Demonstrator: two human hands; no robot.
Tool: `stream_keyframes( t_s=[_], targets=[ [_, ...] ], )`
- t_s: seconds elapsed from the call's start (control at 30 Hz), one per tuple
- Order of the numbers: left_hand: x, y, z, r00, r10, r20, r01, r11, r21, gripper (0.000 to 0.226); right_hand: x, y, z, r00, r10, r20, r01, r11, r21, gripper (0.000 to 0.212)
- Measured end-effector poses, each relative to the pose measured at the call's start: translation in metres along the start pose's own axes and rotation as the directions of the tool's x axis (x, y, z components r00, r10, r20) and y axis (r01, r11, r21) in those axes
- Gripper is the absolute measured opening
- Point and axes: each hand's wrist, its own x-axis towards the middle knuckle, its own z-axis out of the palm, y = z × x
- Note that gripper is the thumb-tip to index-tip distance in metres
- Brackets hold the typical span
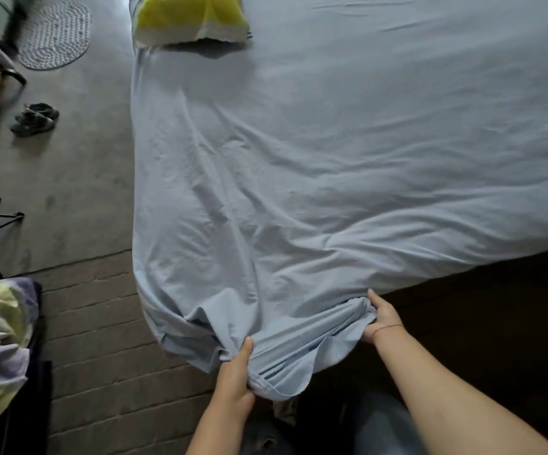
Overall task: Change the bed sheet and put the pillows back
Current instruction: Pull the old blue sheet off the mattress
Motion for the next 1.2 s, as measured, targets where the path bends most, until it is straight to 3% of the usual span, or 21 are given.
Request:
stream_keyframes(
  t_s=[0.13, 0.23, 0.33, 0.4, 0.47, 0.6, 0.63, 0.73, 0.77, 0.9, 0.97, 1.07, 1.2],
  targets=[
    [0.005, 0.002, 0.007, 0.999, 0.035, -0.002, -0.034, 0.999, 0.018, 0.037, -0.007, -0.047, -0.013, 0.998, -0.055, -0.022, 0.056, 0.997, 0.049, 0.049],
    [0.008, -0.012, 0.021, 0.995, 0.044, -0.093, -0.050, 0.996, -0.067, 0.045, -0.014, -0.074, -0.020, 0.992, -0.129, 0.006, 0.129, 0.991, 0.025, 0.059],
    [0.006, -0.045, 0.047, 0.987, -0.040, -0.159, 0.009, 0.981, -0.192, 0.091, -0.022, -0.082, -0.039, 0.992, -0.078, 0.098, 0.086, 0.993, -0.085, 0.046],
    [-0.005, -0.080, 0.083, 0.977, -0.215, 0.013, 0.210, 0.941, -0.264, 0.108, -0.022, -0.088, -0.064, 0.987, -0.074, 0.144, 0.093, 0.987, -0.131, 0.058],
    [-0.021, -0.115, 0.136, 0.948, -0.276, 0.161, 0.313, 0.905, -0.288, 0.091, -0.030, -0.089, -0.086, 0.982, -0.050, 0.180, 0.083, 0.981, -0.176, 0.065],
    [-0.048, -0.156, 0.232, 0.900, -0.209, 0.382, 0.333, 0.896, -0.293, 0.080, -0.036, -0.084, -0.132, 0.974, -0.028, 0.225, 0.100, 0.944, -0.314, 0.057],
    [-0.047, -0.160, 0.242, 0.914, -0.198, 0.354, 0.312, 0.902, -0.300, 0.077, -0.037, -0.084, -0.139, 0.969, -0.023, 0.248, 0.109, 0.936, -0.336, 0.064],
    [-0.036, -0.164, 0.251, 0.992, -0.097, 0.083, 0.117, 0.953, -0.279, 0.049, -0.039, -0.093, -0.138, 0.956, 0.010, 0.294, 0.113, 0.911, -0.397, 0.103],
    [-0.035, -0.165, 0.250, 0.998, -0.059, 0.029, 0.065, 0.960, -0.273, 0.044, -0.038, -0.097, -0.134, 0.948, 0.046, 0.315, 0.086, 0.916, -0.392, 0.105],
    [-0.037, -0.169, 0.245, 1.000, -0.020, -0.004, 0.018, 0.974, -0.227, 0.040, -0.034, -0.122, -0.099, 0.918, 0.190, 0.349, -0.101, 0.961, -0.258, 0.088],
    [-0.038, -0.165, 0.243, 1.000, -0.014, 0.019, 0.018, 0.973, -0.228, 0.035, -0.033, -0.143, -0.083, 0.955, 0.114, 0.275, -0.061, 0.980, -0.191, 0.079],
    [-0.035, -0.161, 0.235, 0.998, 0.031, 0.050, -0.018, 0.972, -0.233, 0.030, -0.019, -0.180, -0.076, 0.996, 0.035, 0.088, -0.028, 0.996, -0.080, 0.045],
    [-0.031, -0.154, 0.221, 0.998, 0.035, 0.059, -0.022, 0.979, -0.202, 0.028, -0.004, -0.231, -0.093, 0.998, -0.027, -0.056, 0.029, 0.999, 0.033, 0.043]
  ],
)
